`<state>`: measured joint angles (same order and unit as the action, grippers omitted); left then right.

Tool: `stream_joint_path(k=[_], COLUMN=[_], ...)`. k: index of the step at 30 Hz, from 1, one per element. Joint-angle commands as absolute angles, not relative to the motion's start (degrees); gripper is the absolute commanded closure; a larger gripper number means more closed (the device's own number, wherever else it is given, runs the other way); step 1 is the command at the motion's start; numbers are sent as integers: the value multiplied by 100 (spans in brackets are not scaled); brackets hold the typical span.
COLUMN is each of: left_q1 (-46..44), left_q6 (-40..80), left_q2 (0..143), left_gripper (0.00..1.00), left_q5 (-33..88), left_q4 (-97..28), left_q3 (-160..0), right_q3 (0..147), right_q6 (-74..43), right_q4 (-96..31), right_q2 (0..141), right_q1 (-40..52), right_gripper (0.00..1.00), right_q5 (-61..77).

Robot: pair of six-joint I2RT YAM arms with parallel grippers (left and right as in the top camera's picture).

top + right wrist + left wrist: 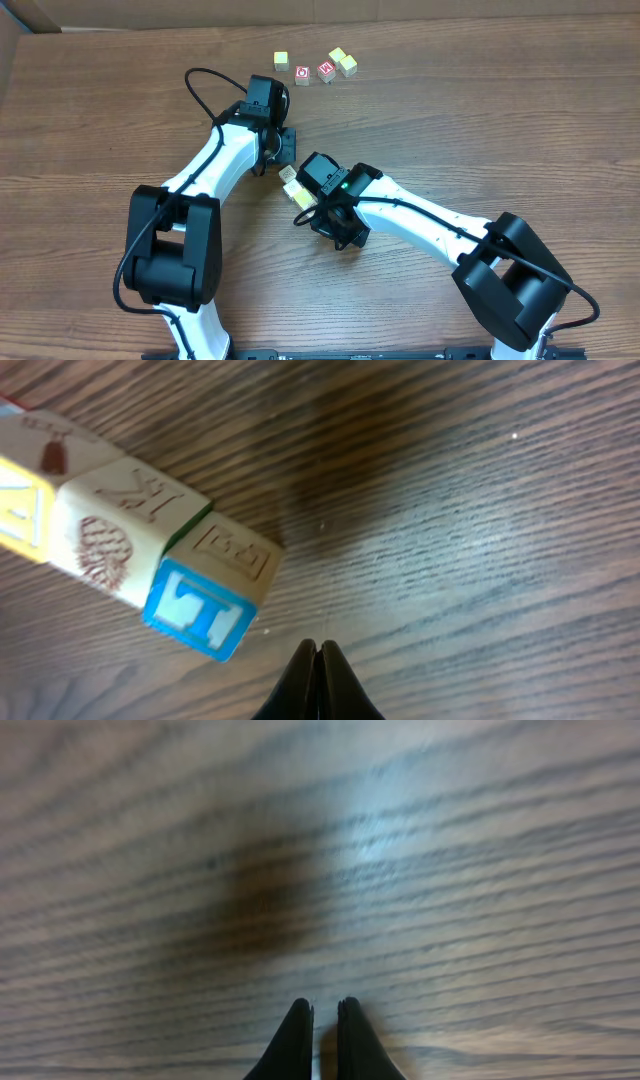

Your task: Flip 5 blocks

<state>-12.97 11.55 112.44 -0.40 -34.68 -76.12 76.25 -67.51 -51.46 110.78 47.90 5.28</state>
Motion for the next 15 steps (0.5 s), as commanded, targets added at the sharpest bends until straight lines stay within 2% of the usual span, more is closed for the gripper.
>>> stream_joint_path(k=[1,4,15], left_q1=[-1273,-1275,-1282], left_q6=[1022,803,814], left_q2=[11399,11399,11402], left_gripper=[96,96,96], left_q5=[60,416,456], left_q4=[-3568,-3588,-3710], left_q3=[-7675,-7675,-7675], right_q3=[7461,7328,7253], right_q6=[-6925,-6925,-6928], right_q4=[-5024,-4757,-4523], right_q2=[11126,11126,11128], right_q1=[4886,4919,4919], right_gripper=[96,96,96], right_q5=[412,392,392])
